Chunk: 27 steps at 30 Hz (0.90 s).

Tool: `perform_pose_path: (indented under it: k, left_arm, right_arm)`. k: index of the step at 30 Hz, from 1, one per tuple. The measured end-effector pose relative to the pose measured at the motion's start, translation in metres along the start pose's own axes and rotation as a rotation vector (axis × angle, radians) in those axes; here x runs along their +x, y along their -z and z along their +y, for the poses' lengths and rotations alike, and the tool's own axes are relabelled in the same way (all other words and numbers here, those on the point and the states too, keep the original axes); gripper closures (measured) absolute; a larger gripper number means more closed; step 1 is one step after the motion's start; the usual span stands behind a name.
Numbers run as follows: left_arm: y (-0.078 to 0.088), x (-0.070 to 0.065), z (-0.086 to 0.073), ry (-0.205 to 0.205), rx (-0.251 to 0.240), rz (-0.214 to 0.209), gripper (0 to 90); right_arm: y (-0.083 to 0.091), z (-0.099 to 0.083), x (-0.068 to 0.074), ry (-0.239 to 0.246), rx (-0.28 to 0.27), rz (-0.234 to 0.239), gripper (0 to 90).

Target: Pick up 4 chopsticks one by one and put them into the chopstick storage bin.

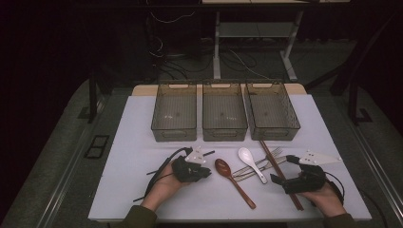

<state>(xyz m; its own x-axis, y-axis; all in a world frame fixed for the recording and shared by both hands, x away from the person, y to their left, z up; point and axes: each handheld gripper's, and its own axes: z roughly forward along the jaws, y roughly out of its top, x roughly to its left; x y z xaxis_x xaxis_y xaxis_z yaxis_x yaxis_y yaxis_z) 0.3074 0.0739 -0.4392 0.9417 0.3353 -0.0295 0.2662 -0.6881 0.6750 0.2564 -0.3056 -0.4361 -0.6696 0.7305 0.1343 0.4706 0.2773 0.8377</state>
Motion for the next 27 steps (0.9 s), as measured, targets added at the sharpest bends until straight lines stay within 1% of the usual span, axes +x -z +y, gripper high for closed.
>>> perform_pose_path:
  k: [2,4,7,9,11,12,13,14,17,18,20,22,25,27]
  left_arm:
    - [-0.003,0.005,0.004,0.016,0.002,0.029,83.9]
    - [-0.007,0.008,0.007,0.039,0.001,0.048,83.9]
    - [-0.012,0.012,0.007,0.050,0.007,0.055,83.7]
    - [-0.012,0.012,0.006,0.054,0.000,0.057,83.3]
    - [-0.010,0.012,0.006,0.062,-0.004,0.065,79.2]
    - [-0.008,0.013,0.005,0.061,-0.002,0.062,77.7]
    - [-0.005,0.013,0.005,0.068,-0.015,0.060,76.2]
    - [-0.002,0.012,0.005,0.067,-0.013,0.056,74.9]
    - [0.009,0.009,0.001,0.077,-0.036,0.055,70.1]
    - [0.012,0.008,-0.001,0.079,-0.046,0.058,69.1]
    - [0.019,0.005,-0.006,0.081,-0.047,0.063,64.4]
    - [0.025,0.004,-0.012,0.086,-0.056,0.067,61.3]
    - [0.037,0.004,-0.021,0.101,-0.064,0.076,55.7]
    - [0.044,0.003,-0.028,0.112,-0.070,0.084,52.2]
  right_arm:
    - [0.000,0.000,0.000,0.001,0.000,-0.001,1.0]
    - [0.000,0.000,0.000,0.001,-0.001,-0.001,1.0]
    - [0.001,0.000,0.000,0.000,-0.001,0.001,1.0]
    - [0.001,0.000,-0.001,0.003,-0.002,0.001,1.0]
    - [0.001,0.000,-0.001,0.003,-0.004,0.002,1.0]
    - [0.001,0.000,-0.001,0.003,-0.004,0.002,1.0]
    - [0.001,0.000,-0.001,0.004,-0.005,0.002,1.0]
    - [0.001,0.000,-0.001,0.006,-0.005,0.003,1.0]
    - [0.001,-0.001,0.000,0.012,-0.003,0.005,1.0]
    - [0.001,-0.001,0.001,0.015,-0.001,0.015,1.0]
    - [-0.001,-0.001,0.003,0.028,0.006,0.023,1.0]
    - [-0.002,-0.001,0.005,0.024,0.006,0.035,1.0]
    - [-0.005,-0.001,0.006,0.034,0.015,0.055,1.0]
    - [-0.007,-0.001,0.007,0.033,0.026,0.059,1.0]
